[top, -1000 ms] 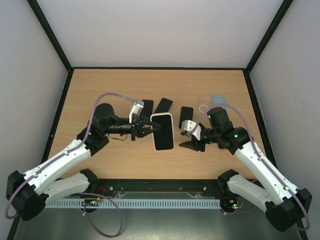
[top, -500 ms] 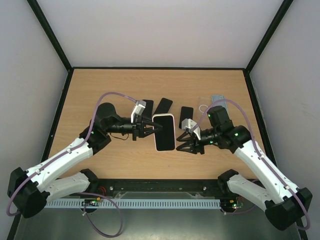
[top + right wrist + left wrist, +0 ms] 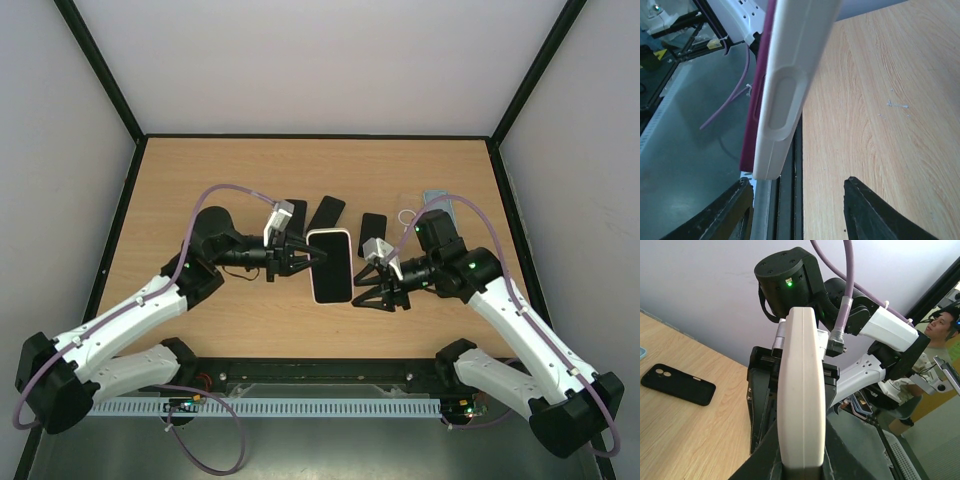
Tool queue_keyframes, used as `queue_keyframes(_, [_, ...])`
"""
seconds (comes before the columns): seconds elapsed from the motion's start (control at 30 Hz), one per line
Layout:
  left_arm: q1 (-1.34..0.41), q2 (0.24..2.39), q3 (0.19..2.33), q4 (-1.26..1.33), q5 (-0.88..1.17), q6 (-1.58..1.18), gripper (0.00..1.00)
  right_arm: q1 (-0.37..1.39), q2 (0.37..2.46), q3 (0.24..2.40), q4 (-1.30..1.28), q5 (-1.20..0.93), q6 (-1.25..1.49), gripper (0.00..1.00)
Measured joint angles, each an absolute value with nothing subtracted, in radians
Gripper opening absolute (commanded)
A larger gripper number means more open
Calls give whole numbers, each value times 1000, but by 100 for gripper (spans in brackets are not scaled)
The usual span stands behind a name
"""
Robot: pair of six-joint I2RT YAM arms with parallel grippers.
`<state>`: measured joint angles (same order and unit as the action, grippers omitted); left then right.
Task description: Take the phone out of the phone case
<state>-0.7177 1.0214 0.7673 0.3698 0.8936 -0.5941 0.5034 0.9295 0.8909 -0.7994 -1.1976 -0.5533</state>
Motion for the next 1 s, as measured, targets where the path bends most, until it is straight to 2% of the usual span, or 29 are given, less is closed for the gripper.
queue_keyframes(0.23, [-724, 1028, 767, 377, 894, -598, 2, 503, 932, 891, -770, -1197, -492, 46])
queue_keyframes(0.4, [-723, 1028, 767, 378, 890, -598, 3, 503, 942, 891, -763, -1186, -465, 39])
queue_keyframes(0.67, [-709, 1032, 731, 480, 899, -650, 3, 505, 954, 891, -727, -1137, -406, 38])
queue_keyframes(1.0, [-718, 1044, 728, 509, 892, -644, 2, 504, 1028, 954, -722, -1171, -329, 63])
